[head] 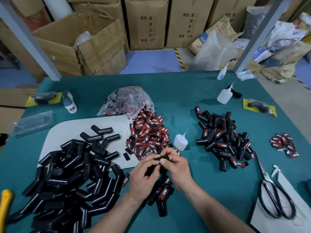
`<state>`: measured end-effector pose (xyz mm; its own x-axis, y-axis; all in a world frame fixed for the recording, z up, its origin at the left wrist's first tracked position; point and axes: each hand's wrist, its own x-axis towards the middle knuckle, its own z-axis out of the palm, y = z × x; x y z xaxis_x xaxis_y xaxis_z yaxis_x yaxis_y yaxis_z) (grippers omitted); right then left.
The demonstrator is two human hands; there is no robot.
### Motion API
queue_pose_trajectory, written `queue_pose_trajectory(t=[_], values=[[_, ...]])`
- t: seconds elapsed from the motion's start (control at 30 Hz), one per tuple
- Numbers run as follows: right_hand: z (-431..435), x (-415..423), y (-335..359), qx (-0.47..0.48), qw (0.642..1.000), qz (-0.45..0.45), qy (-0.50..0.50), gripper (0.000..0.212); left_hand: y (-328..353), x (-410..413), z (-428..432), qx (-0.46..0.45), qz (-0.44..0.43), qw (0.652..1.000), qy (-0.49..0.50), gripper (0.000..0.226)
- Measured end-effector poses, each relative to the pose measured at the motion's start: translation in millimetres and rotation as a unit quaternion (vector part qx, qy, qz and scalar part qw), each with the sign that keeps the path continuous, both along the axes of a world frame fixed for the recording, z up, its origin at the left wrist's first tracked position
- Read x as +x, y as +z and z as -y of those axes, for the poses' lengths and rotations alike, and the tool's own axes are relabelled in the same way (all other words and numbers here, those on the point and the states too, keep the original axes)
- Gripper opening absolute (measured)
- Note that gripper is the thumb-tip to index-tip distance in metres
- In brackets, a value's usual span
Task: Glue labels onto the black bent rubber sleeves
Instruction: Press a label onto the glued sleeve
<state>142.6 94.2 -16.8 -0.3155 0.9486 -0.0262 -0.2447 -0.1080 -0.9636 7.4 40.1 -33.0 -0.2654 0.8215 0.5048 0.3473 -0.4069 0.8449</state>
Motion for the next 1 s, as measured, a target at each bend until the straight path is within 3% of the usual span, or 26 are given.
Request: queue_pose_trajectory(t=[0.23,0.63,0.73,0.87,1.0], values=[[1,0,3,-0.01,0.999,-0.019,0.025,0.012,3,4,4,0.022,-0.051,0.998,0.011,0.02],[3,-1,4,0.003,0.999,-0.026,0.031,0.007,12,8,7,0.022,-0.031,0.999,0.02,0.041],[1,0,1,-0.003,0.999,-0.022,0.041,0.008,10,5,4,0.001,-0.018,1.0,0.013,0.032],[-4,4,-2,-0.022,0.999,0.006,0.033,0.025,7,2,3,-0.01,0.024,1.0,0.001,0.025],[-5,4,-2,-0.014,1.0,-0.011,0.0,0.015,5,-1,2,-0.031,0.042,0.999,0.01,0.02]])
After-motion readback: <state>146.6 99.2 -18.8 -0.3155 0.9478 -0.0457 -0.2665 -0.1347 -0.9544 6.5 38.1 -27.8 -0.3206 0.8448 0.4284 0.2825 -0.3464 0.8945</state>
